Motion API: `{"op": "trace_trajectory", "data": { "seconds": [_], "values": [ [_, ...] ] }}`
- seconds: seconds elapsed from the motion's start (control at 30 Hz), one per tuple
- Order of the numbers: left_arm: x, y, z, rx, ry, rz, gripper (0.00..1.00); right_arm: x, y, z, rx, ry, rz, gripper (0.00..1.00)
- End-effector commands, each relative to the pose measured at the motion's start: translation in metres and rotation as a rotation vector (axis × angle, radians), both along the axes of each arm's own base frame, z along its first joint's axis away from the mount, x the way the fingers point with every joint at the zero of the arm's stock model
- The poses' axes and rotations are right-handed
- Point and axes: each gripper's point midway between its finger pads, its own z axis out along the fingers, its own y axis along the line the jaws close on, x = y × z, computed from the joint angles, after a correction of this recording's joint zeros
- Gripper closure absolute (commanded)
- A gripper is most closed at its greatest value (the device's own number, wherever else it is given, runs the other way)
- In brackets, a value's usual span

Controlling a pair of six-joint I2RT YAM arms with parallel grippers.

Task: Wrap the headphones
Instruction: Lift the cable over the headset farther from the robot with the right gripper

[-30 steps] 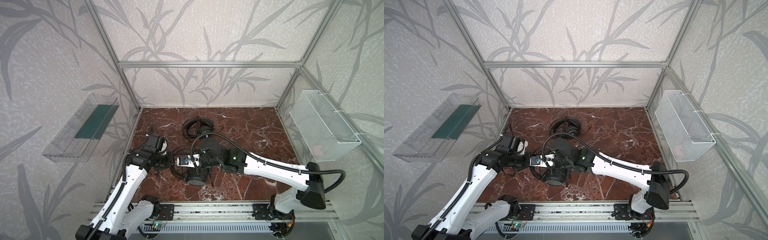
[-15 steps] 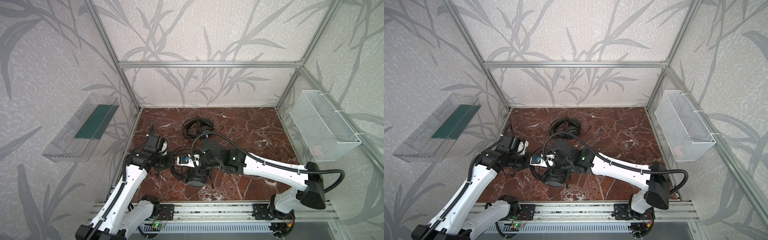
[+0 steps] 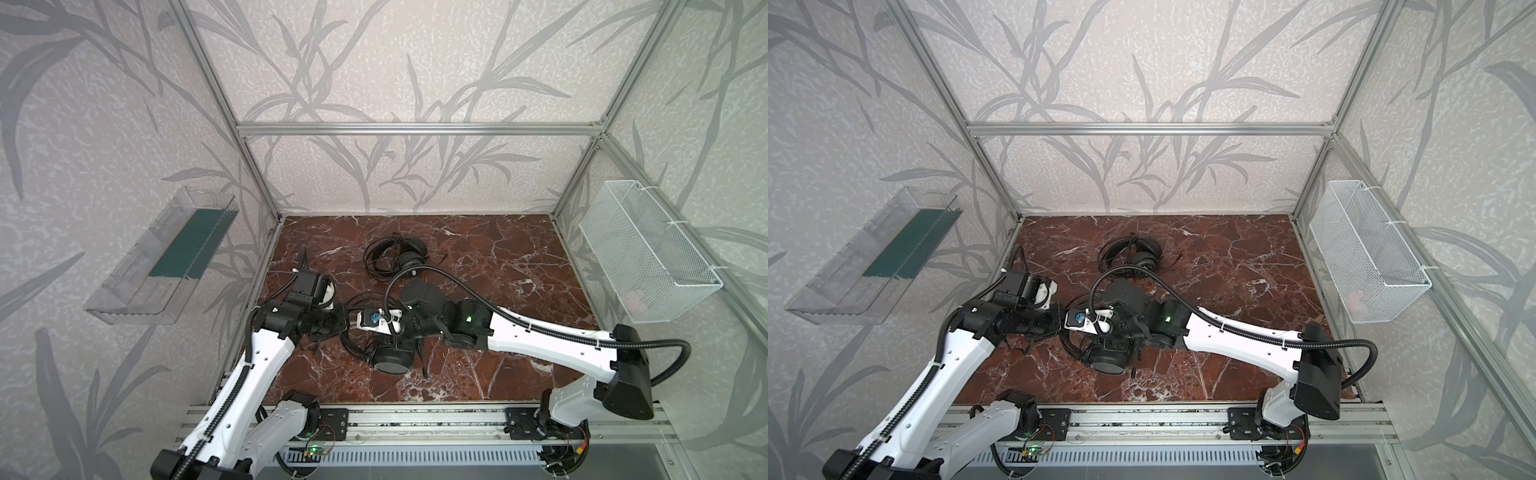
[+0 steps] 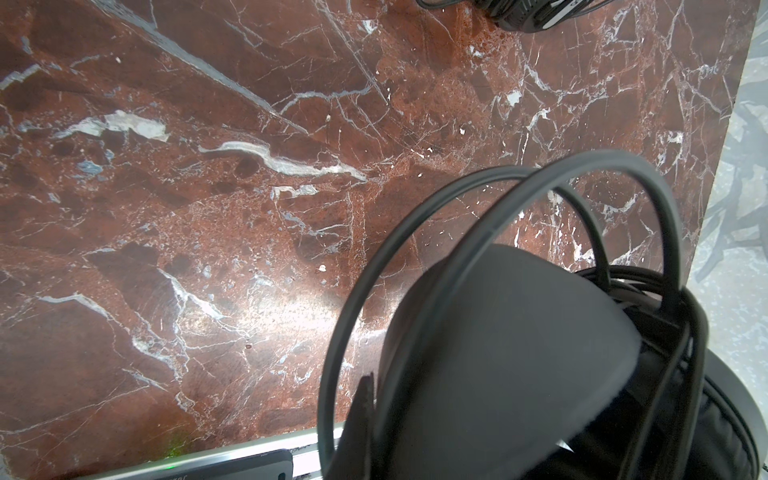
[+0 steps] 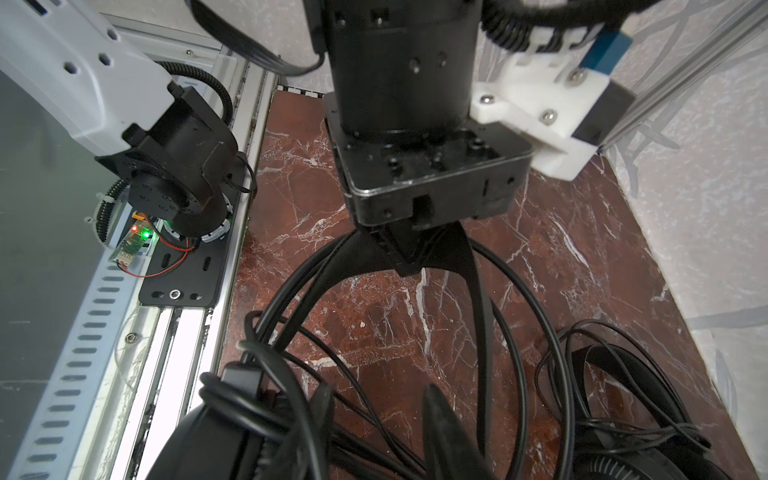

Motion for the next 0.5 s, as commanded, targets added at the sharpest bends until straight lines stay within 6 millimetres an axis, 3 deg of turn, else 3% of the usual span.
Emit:
{"op": "trace_trajectory", "data": {
  "seconds": [0.0, 0.23, 0.47],
  "values": [
    [0.005, -0.008, 0.017, -0.043, -0.049, -0.019, 1.0, 0.001, -0.011, 0.007, 0.004, -0.011, -0.025, 0.59],
    [0.005, -0.009, 0.017, -0.043, -0.044, -0.022, 1.0, 0.005, -0.024, 0.011, -0.004, -0.051, -0.054, 0.5],
    [0.006, -0.008, 0.018, -0.042, -0.047, -0.023, 1.0, 0.006, -0.039, 0.01, -0.035, -0.054, -0.071, 0.56]
  ]
}}
